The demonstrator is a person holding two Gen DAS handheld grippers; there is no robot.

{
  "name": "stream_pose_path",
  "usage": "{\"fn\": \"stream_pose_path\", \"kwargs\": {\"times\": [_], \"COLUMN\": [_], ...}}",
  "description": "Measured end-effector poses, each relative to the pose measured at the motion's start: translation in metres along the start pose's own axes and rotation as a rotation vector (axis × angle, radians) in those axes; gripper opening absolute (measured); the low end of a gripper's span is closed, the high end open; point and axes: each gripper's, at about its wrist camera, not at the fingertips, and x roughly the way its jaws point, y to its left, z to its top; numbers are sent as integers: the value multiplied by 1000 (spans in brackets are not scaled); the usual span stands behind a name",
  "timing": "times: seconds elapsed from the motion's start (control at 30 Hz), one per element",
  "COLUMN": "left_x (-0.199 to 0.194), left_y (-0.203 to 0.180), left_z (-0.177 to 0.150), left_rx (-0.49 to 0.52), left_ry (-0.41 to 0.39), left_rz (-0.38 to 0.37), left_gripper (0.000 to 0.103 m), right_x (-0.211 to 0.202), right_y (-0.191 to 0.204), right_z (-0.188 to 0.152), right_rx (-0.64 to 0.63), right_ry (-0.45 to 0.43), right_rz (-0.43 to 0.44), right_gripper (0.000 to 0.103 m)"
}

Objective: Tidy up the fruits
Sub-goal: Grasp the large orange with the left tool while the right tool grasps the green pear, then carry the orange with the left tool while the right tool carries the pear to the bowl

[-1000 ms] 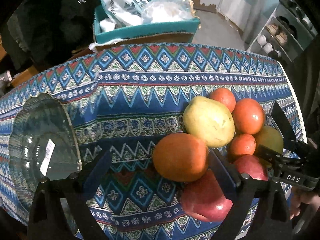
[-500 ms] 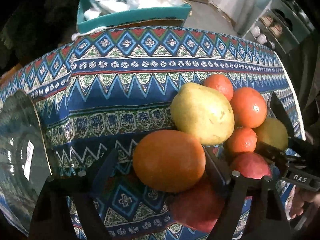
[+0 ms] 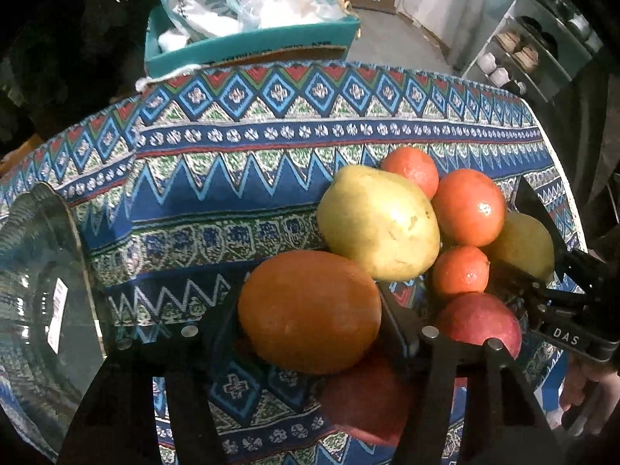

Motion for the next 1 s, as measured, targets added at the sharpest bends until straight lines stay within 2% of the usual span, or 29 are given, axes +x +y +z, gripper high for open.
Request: {"fn": "stream_pose_path", "kwargs": {"times": [0.4,0.73,1.0], "left_x": [-49,-96,-136], "left_y": [3,6,9], "left_z": [4,-2,-6], "left_rx": [-8,-29,-27], "left_ry": [-126,-221,-305], "left_rz": [9,-4,16], "left_gripper": [65,65,65], "right_x": [-48,-84,-117], "right_y": [7,35,55], "right_z": [11,19,23], "right_rx": [-25,-60,-88], "right_ry": [-170,-267,-348], "right_rz": [-34,-3,25], "right_gripper": [68,68,68]}}
